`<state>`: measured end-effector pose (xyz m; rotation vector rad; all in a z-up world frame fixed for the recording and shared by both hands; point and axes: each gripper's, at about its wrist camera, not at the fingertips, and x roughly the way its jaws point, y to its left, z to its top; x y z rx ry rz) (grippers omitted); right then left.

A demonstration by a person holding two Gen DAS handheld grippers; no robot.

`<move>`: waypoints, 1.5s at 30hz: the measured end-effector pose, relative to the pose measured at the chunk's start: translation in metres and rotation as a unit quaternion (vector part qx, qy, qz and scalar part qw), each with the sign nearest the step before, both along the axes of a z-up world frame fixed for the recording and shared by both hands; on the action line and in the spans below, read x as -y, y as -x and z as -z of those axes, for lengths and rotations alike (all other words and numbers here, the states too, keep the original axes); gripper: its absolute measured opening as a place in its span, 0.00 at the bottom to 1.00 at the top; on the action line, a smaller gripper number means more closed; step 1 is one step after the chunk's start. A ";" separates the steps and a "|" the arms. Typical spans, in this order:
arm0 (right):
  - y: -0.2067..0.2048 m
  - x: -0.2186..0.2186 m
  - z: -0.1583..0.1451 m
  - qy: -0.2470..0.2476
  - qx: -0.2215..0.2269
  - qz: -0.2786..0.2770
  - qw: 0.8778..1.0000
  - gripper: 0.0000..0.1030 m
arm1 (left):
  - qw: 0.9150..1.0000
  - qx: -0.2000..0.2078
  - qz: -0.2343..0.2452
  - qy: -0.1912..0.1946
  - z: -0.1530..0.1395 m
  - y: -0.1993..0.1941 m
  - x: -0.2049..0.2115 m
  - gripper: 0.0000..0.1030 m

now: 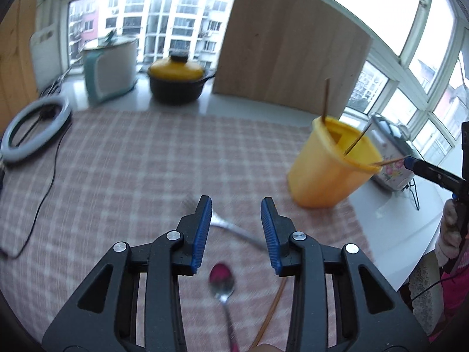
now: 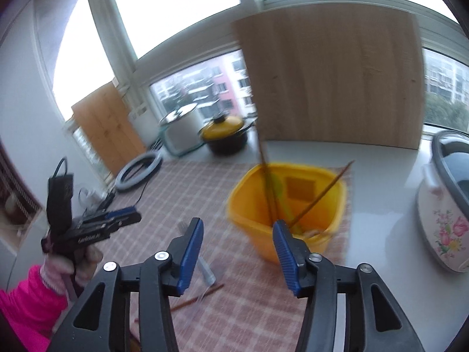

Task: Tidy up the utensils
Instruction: 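Withdraw both open tools from the container back toward the spoon and fork, then close the left tool on the pink-handled metal spoon while the right tool closes on the fork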

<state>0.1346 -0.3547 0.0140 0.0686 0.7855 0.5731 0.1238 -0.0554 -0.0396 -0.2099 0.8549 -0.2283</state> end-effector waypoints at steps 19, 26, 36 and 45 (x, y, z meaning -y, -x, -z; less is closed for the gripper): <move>0.014 -0.068 0.076 0.061 -0.097 -0.075 0.991 0.52 | 0.994 -0.110 0.017 0.003 0.081 0.040 0.001 0.34; 0.015 -0.067 0.109 0.055 -0.145 -0.064 0.986 0.52 | 0.992 -0.122 0.026 -0.007 0.092 0.034 0.008 0.34; -0.002 -0.087 0.117 0.058 -0.156 -0.062 0.984 0.49 | 0.992 -0.120 0.036 -0.013 0.099 0.023 0.012 0.34; -0.031 -0.129 0.099 0.086 -0.129 -0.099 0.983 0.49 | 0.991 -0.119 0.047 -0.030 0.108 0.014 0.018 0.34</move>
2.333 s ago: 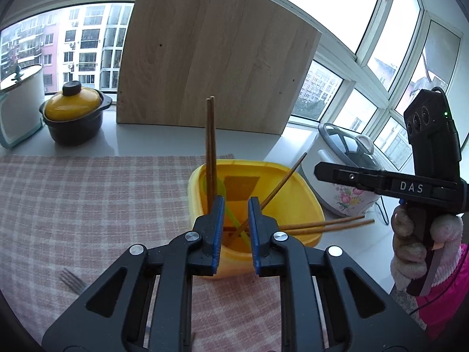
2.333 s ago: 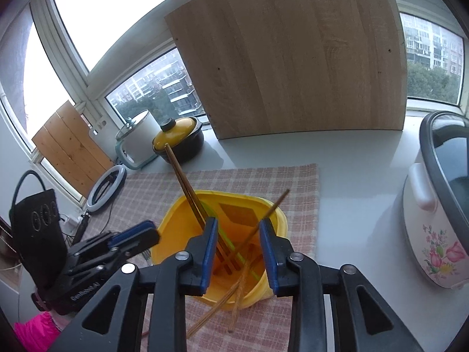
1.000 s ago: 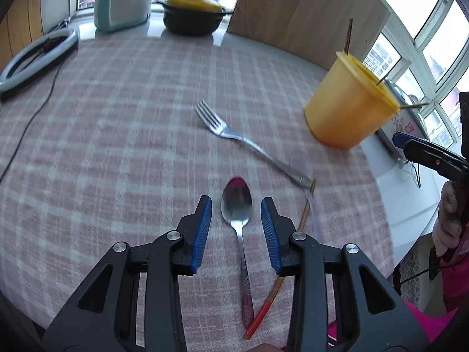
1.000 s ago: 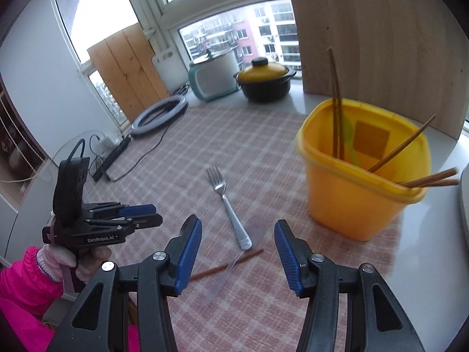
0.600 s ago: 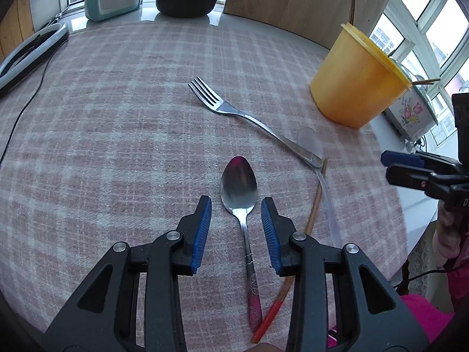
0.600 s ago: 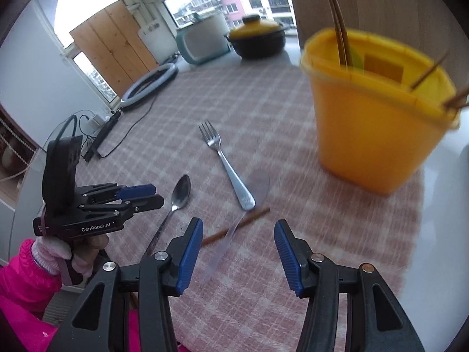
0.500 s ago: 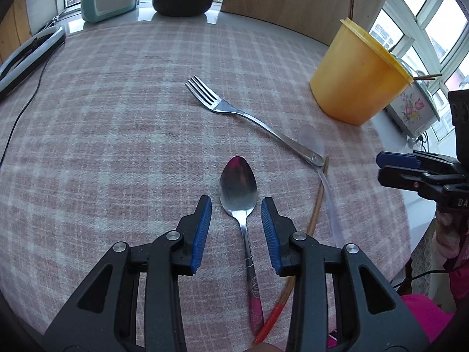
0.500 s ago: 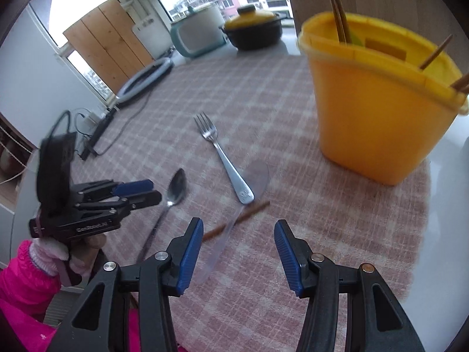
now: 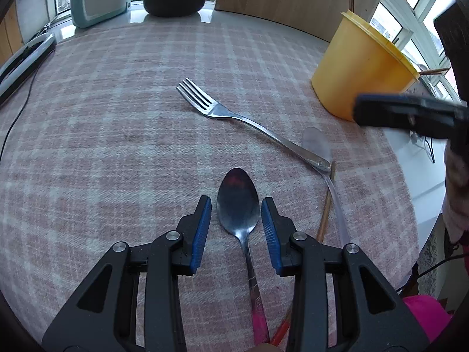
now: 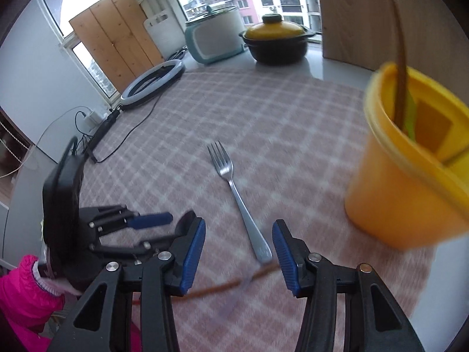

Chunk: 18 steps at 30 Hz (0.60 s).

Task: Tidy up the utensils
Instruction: 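Close the left tool on the pink-handled metal spoon while the right tool closes on the fork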

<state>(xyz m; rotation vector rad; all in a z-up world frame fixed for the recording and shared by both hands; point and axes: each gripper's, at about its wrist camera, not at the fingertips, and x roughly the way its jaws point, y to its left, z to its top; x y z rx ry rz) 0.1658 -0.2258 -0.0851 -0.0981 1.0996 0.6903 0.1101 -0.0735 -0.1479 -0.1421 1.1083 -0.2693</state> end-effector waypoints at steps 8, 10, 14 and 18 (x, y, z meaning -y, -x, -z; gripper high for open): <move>-0.033 -0.031 0.006 0.003 -0.015 -0.011 1.000 0.49 | 0.999 0.023 0.003 -0.035 0.008 0.000 0.012 0.34; -0.043 -0.038 0.011 0.008 -0.018 -0.006 1.000 0.49 | 0.999 0.034 -0.003 -0.042 0.009 0.002 0.013 0.34; -0.058 -0.053 0.023 0.014 -0.032 -0.010 0.999 0.49 | 0.998 0.047 -0.013 -0.048 0.009 0.006 0.010 0.31; -0.069 -0.073 0.038 0.031 -0.042 -0.032 0.998 0.49 | 0.997 0.047 -0.048 -0.036 0.009 0.007 -0.009 0.16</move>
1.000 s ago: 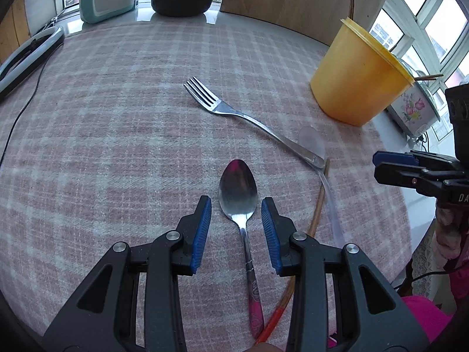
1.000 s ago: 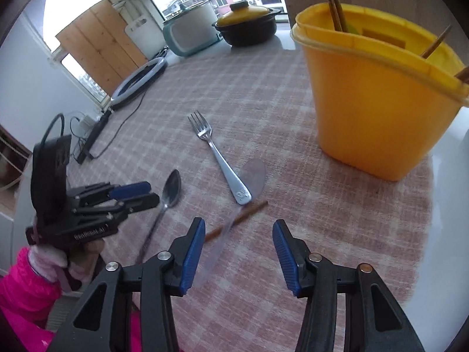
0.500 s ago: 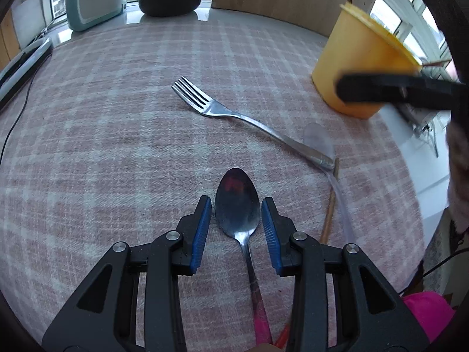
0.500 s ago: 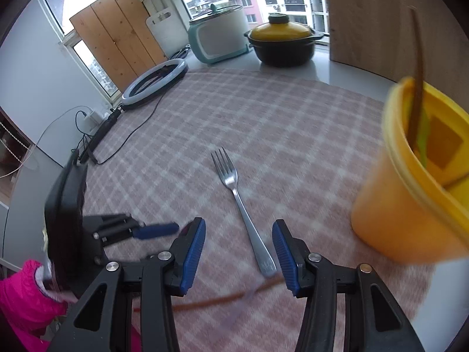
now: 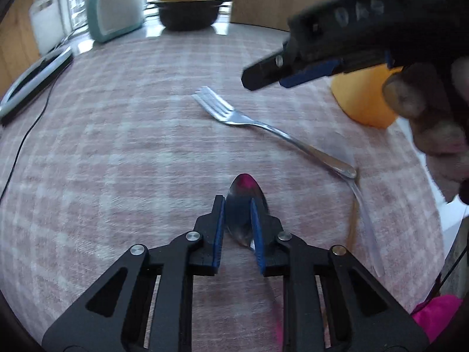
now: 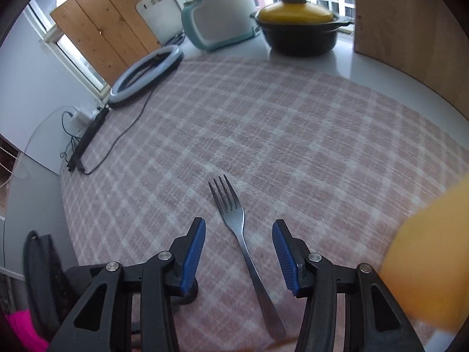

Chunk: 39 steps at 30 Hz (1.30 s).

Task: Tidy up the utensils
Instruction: 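Close the left tool on the pink-handled metal spoon while the right tool closes on the fork, then lift the metal spoon with the left tool while the right tool lifts the fork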

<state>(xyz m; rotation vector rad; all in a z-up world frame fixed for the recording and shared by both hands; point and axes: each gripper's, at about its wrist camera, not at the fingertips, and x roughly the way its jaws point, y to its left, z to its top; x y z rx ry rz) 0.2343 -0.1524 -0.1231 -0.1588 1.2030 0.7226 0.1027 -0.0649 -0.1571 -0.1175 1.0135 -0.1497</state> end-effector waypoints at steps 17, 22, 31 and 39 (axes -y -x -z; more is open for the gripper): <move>-0.023 -0.062 0.038 0.066 0.027 -0.117 0.991 0.35 | 0.994 -0.023 -0.056 0.090 0.002 0.013 -0.044 0.07; -0.019 -0.066 0.037 0.077 0.034 -0.136 0.987 0.22 | 0.991 -0.028 -0.054 0.117 0.001 0.013 -0.047 0.34; -0.018 -0.042 0.030 0.060 0.029 -0.094 0.993 0.21 | 0.996 -0.035 -0.036 0.079 -0.001 -0.007 -0.023 0.35; -0.015 -0.022 0.013 0.043 0.047 -0.065 0.996 0.21 | 1.000 -0.010 -0.001 0.000 0.000 -0.013 0.005 0.29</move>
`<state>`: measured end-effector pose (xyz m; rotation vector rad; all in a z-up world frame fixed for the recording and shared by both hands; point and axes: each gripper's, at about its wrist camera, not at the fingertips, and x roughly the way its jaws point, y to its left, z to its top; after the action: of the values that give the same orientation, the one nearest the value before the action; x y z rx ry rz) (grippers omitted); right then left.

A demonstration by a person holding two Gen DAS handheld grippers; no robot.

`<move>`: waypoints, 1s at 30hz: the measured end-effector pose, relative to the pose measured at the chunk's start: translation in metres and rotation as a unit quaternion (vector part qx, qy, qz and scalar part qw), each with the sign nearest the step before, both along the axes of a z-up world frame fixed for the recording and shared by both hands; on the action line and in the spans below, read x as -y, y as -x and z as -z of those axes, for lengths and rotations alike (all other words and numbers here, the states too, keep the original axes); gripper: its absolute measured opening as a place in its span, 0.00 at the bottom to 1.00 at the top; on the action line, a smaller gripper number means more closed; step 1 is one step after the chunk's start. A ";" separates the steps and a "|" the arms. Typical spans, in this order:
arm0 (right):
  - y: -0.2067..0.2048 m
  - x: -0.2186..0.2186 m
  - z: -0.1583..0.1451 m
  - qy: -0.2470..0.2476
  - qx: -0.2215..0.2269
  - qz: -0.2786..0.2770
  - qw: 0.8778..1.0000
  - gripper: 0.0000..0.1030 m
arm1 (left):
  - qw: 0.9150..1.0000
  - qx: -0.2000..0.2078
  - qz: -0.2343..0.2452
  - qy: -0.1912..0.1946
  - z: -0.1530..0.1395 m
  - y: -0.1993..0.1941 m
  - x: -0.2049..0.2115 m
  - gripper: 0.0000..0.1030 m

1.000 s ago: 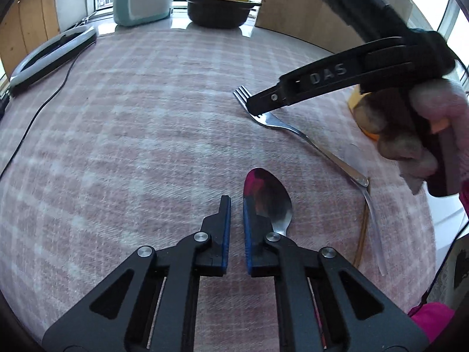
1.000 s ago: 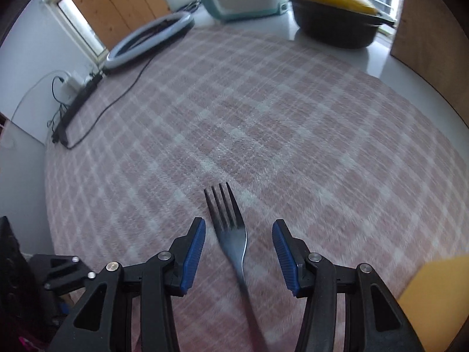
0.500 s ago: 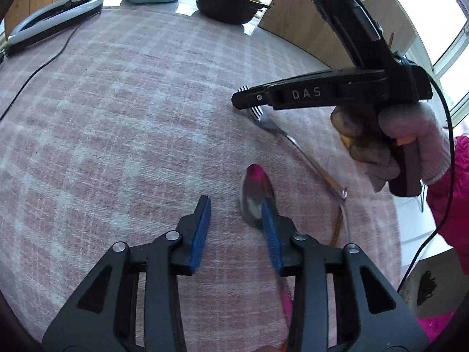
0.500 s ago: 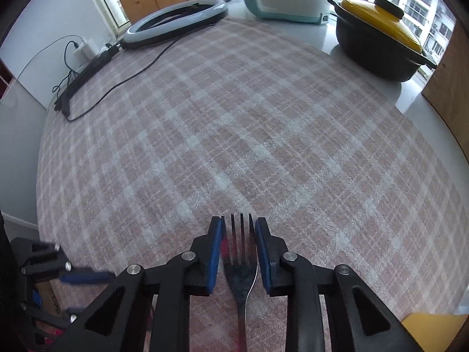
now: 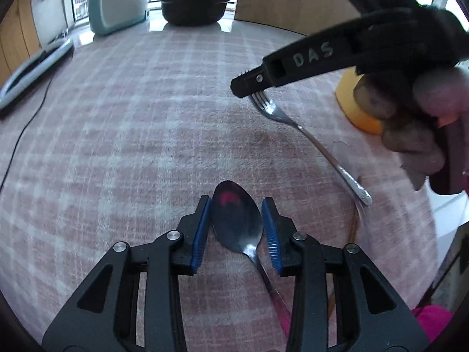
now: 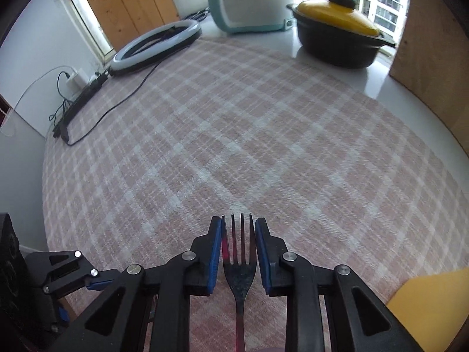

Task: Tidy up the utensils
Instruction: 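Lift the metal spoon with the left tool while the right tool lifts the fork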

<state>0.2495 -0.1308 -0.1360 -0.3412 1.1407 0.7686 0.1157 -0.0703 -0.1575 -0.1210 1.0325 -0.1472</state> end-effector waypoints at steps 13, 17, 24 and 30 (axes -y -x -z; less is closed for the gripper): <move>0.012 0.027 -0.033 -0.030 0.037 0.023 0.999 0.21 | 0.998 0.011 -0.036 0.059 -0.011 0.007 -0.025 0.00; 0.021 0.037 -0.048 -0.045 0.054 0.027 0.997 0.21 | 0.997 0.021 -0.040 0.060 -0.020 0.010 -0.029 0.00; 0.031 0.048 -0.069 -0.065 0.074 0.035 0.995 0.21 | 0.995 0.000 -0.030 0.090 -0.021 0.006 -0.037 0.00; 0.044 0.056 -0.082 -0.077 0.083 0.033 0.993 0.21 | 0.996 -0.024 -0.027 0.076 -0.011 0.003 -0.035 0.37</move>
<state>0.2051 -0.1868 -0.0542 -0.2331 0.9261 0.7503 0.1128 -0.0357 -0.1460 -0.2920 1.0646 -0.1745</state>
